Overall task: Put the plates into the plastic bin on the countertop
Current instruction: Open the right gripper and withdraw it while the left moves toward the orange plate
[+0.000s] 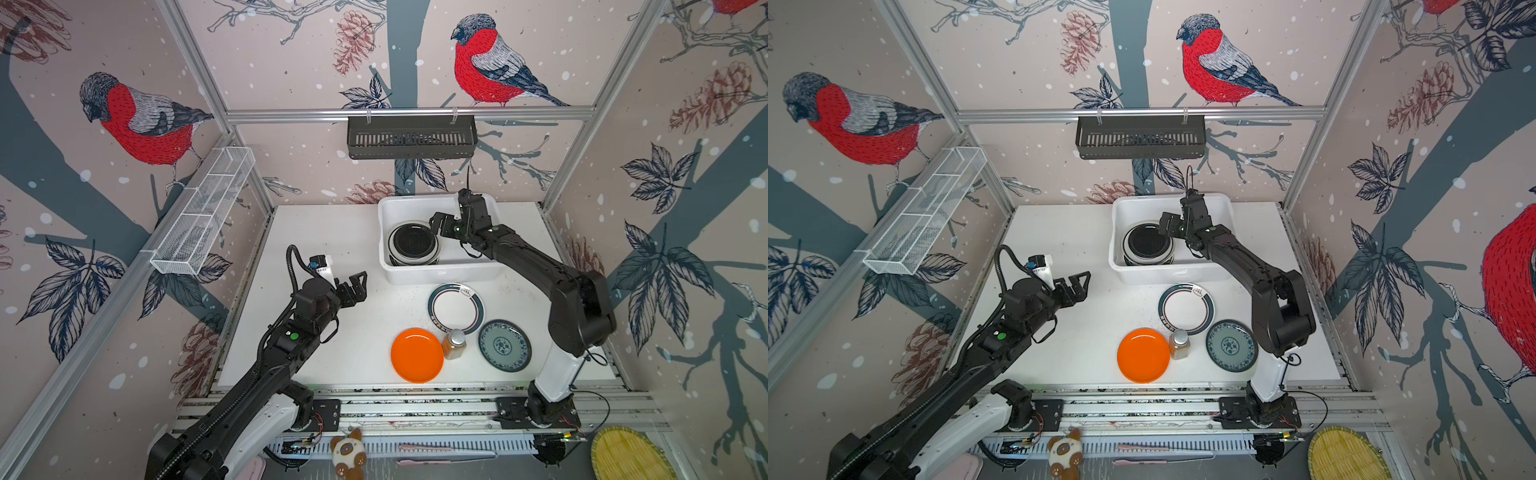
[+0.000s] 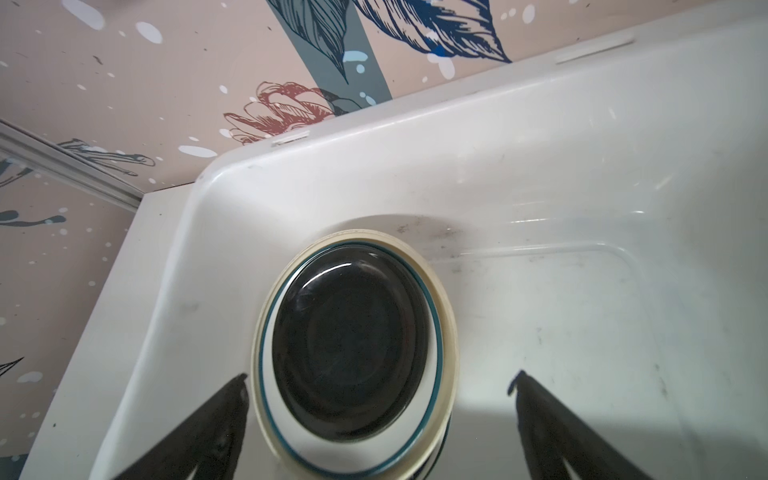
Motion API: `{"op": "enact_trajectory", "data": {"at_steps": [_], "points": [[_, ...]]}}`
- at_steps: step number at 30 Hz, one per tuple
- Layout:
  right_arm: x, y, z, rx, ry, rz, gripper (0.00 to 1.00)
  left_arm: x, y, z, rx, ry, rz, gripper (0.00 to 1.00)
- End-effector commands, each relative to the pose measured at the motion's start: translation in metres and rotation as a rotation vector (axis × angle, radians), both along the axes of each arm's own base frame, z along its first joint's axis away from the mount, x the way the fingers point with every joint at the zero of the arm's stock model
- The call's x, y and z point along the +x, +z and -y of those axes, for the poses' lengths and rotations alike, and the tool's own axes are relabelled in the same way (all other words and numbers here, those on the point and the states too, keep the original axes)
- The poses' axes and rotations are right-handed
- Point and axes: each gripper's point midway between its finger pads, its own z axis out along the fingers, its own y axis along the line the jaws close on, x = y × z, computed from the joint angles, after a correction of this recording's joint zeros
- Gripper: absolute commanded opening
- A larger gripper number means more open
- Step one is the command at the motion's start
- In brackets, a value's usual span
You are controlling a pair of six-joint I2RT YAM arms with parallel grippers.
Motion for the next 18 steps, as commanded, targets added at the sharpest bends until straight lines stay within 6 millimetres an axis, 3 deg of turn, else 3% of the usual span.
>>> {"op": "enact_trajectory", "data": {"at_steps": [1,5,8,14,18], "points": [[-0.028,0.021,-0.001,0.030,0.049,0.073,1.00,-0.017,-0.033,0.002,0.000,-0.035,-0.114,0.98],[-0.066,0.029,0.012,0.074,0.054,0.101,1.00,-0.036,-0.062,0.011,-0.026,-0.107,-0.209,0.98],[-0.084,0.034,0.027,0.076,0.026,0.124,0.99,-0.051,-0.083,0.020,-0.032,-0.166,-0.279,0.97],[-0.099,0.047,0.045,0.079,-0.013,0.182,0.99,-0.070,-0.099,0.038,-0.084,-0.280,-0.306,0.88],[-0.100,0.042,0.048,0.061,-0.020,0.170,0.99,-0.078,-0.101,0.052,-0.104,-0.352,-0.310,0.85]]}}
